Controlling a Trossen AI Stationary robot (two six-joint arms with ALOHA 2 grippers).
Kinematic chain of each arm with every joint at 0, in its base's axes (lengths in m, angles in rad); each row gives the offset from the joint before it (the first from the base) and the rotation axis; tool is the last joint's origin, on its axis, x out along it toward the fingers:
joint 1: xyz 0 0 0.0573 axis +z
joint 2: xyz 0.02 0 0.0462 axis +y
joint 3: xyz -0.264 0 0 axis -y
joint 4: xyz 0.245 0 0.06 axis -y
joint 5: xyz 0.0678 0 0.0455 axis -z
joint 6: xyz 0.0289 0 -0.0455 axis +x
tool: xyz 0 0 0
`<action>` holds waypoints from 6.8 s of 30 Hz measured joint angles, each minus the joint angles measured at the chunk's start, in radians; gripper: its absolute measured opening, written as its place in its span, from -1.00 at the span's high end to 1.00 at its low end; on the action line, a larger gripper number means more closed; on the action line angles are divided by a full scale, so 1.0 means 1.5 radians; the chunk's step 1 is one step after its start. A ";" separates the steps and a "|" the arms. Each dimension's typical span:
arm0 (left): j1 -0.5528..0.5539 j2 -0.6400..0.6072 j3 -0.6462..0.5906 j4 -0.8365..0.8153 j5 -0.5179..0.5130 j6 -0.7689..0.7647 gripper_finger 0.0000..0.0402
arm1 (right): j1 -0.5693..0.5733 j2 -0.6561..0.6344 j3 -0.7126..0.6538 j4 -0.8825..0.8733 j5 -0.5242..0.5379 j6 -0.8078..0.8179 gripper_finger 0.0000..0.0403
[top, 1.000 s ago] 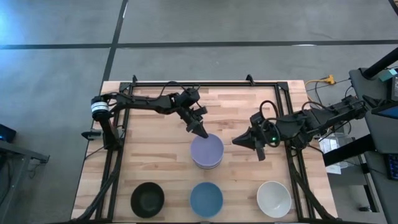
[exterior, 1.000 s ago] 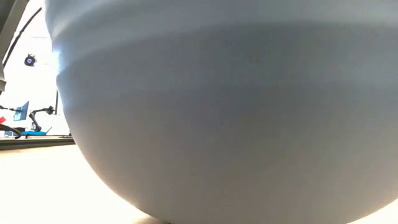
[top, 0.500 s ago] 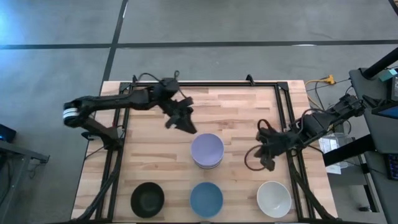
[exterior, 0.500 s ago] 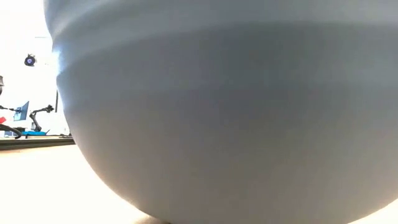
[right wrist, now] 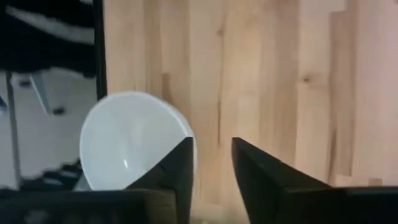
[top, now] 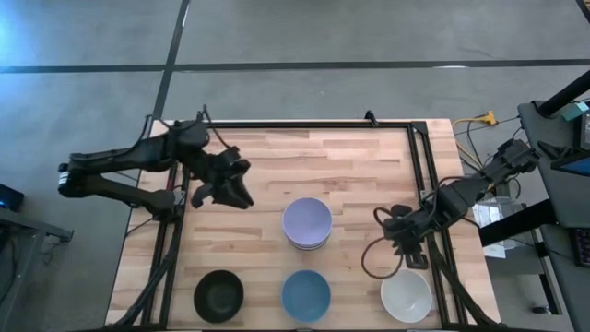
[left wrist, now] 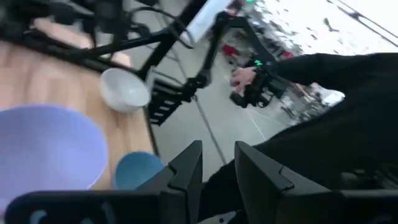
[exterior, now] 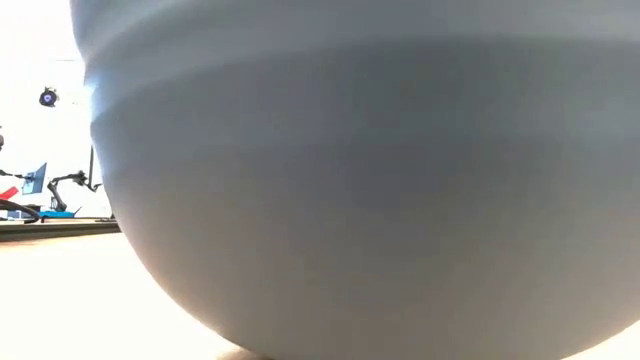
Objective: Nest bowls inside each other
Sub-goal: Stack the white bowl into the light violet bowl
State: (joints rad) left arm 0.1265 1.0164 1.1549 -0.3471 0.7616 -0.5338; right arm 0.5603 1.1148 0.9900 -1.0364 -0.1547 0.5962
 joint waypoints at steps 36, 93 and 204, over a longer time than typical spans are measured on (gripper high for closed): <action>-0.002 -0.065 -0.188 0.002 -0.111 -0.061 0.61 | 0.129 0.001 -0.238 0.277 -0.001 0.107 0.25; -0.010 -0.032 -0.181 0.106 -0.113 -0.098 0.61 | -0.210 0.138 0.205 0.363 0.154 0.045 0.96; -0.055 -0.048 -0.242 -0.003 -0.175 -0.059 0.61 | -0.342 0.581 0.606 -0.158 0.201 -0.041 0.71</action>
State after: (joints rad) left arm 0.0441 0.9443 0.7921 -0.3511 0.4988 -0.6230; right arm 0.0479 1.9862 1.8996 -1.2739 0.1471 0.5354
